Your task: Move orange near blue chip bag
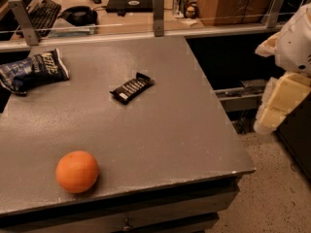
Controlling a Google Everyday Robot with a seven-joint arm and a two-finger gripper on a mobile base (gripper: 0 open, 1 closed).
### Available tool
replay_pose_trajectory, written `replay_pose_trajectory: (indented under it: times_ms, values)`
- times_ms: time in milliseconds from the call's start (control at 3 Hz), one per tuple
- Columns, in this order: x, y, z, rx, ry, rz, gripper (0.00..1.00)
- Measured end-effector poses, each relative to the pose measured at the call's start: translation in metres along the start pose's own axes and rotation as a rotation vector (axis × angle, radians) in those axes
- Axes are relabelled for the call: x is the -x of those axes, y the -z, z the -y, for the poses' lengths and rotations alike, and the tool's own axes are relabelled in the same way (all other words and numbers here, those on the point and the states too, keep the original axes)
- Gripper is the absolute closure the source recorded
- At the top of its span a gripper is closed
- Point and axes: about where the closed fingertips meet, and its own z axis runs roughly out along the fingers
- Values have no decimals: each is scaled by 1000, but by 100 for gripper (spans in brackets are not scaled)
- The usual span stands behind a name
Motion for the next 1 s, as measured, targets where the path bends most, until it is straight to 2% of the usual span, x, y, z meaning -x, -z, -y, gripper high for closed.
replay_pose_trajectory:
  times_ms: [333,667,1000]
  values:
    - [50,-37,-13,40,11,140,0]
    - [114,-78,-28,98,44,299,0]
    - [165,-111,-51,168,66,423,0]
